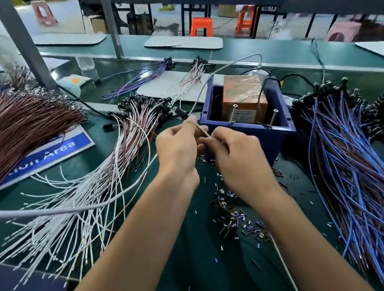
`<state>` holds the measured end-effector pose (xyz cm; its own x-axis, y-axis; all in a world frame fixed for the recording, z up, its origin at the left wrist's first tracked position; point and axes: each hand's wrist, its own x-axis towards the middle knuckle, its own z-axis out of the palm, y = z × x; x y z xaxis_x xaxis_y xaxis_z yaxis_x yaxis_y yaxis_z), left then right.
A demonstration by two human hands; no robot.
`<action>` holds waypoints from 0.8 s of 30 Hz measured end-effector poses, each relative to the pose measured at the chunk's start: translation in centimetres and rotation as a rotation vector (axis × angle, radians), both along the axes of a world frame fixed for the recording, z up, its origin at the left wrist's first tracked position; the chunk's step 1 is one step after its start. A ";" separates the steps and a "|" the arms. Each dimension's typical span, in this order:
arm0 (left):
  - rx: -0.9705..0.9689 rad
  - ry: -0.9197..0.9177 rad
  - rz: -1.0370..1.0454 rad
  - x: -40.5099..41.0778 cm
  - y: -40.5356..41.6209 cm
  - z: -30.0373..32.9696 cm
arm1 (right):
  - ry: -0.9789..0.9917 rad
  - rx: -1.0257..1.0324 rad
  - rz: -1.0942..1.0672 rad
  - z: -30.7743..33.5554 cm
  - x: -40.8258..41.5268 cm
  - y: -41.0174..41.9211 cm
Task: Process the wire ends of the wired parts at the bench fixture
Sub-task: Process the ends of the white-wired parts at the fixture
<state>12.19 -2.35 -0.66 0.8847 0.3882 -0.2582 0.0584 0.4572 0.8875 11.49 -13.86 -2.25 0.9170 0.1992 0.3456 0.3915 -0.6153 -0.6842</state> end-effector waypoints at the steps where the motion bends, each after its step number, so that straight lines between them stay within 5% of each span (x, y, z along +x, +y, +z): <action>1: 0.009 -0.009 -0.018 0.0 -0.2 0.1 | -0.008 -0.032 -0.002 0.1 0.0 -0.2; 9: -0.052 -0.185 0.031 1.0 1.6 -0.5 | 0.079 -0.183 0.107 1.3 0.4 -4.7; 14: 0.907 -0.589 -0.162 -0.4 0.9 -3.0 | -0.011 -0.371 0.050 2.2 0.4 -6.7; 17: 1.379 -0.674 -0.301 -0.7 -0.3 -4.4 | -0.095 -0.410 0.025 2.2 0.2 -6.5; 24: 1.403 -0.634 -0.348 0.1 -1.1 -5.3 | -0.107 -0.286 0.025 0.3 0.8 -7.3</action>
<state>12.26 -3.43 -6.00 0.7980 -0.2467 0.5498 -0.5494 -0.6729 0.4954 12.29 -21.17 -1.98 0.8720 0.3245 0.3666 0.4696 -0.7660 -0.4390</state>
